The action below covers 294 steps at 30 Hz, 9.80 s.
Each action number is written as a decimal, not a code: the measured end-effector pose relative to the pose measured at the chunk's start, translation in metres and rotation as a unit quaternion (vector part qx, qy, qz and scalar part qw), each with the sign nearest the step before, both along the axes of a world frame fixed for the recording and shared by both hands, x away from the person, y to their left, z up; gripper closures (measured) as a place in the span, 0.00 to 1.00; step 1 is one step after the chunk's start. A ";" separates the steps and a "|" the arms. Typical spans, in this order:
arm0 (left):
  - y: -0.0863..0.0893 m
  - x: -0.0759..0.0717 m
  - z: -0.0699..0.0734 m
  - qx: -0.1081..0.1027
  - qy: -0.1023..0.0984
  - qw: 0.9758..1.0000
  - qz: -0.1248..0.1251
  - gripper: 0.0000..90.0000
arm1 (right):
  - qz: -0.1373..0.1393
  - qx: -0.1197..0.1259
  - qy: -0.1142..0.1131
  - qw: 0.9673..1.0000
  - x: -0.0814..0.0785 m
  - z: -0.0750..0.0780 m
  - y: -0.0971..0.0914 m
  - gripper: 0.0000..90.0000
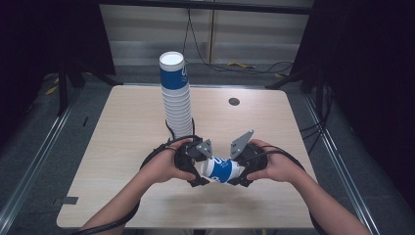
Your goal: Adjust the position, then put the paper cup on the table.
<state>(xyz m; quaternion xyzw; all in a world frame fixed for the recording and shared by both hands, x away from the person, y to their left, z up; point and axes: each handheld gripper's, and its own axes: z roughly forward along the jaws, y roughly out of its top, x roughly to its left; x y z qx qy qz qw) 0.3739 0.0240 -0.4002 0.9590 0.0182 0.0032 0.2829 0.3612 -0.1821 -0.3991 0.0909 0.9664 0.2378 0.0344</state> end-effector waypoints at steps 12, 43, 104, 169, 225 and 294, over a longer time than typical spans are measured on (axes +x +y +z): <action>-0.004 -0.001 -0.001 0.002 0.000 1.000 -0.004 0.23 | 0.002 -0.009 0.005 1.000 -0.002 -0.001 0.003 0.25; -0.006 -0.001 -0.004 0.002 -0.005 1.000 -0.007 0.25 | 0.015 -0.006 0.001 1.000 0.000 -0.002 0.009 0.25; 0.038 0.010 -0.011 -0.075 0.028 0.996 0.049 0.31 | -0.078 0.189 -0.015 0.979 0.000 -0.004 -0.019 0.15; 0.040 0.007 -0.024 -0.150 0.029 0.988 0.026 0.31 | -0.057 0.260 -0.009 0.964 0.003 -0.019 -0.006 0.16; 0.069 0.006 -0.048 -0.088 0.024 0.990 0.105 0.19 | -0.075 0.051 -0.009 0.996 0.007 -0.004 -0.020 0.17; 0.074 0.004 -0.057 -0.078 0.039 0.990 0.111 0.19 | -0.103 -0.079 0.013 0.991 0.039 -0.005 0.001 0.14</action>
